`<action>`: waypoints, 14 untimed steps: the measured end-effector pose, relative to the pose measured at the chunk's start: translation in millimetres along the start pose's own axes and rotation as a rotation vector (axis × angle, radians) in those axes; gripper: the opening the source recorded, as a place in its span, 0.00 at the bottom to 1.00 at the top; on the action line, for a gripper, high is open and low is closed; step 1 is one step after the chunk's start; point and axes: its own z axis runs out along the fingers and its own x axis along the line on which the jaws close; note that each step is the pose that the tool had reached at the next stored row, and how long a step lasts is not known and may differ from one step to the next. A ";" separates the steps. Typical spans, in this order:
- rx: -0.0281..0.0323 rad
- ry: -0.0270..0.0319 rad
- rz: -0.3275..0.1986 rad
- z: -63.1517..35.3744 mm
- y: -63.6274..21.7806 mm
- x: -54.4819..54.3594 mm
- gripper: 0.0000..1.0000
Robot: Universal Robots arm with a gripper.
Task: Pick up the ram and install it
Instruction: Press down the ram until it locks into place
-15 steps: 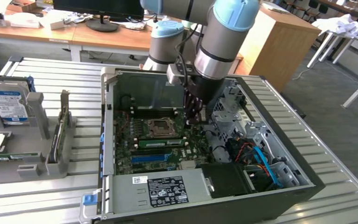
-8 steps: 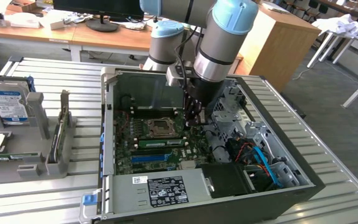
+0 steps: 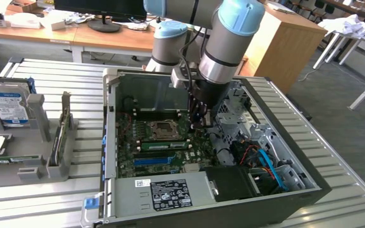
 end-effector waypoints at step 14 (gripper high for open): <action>0.0000 0.0000 0.000 9.8 -4.4 1.1 0.11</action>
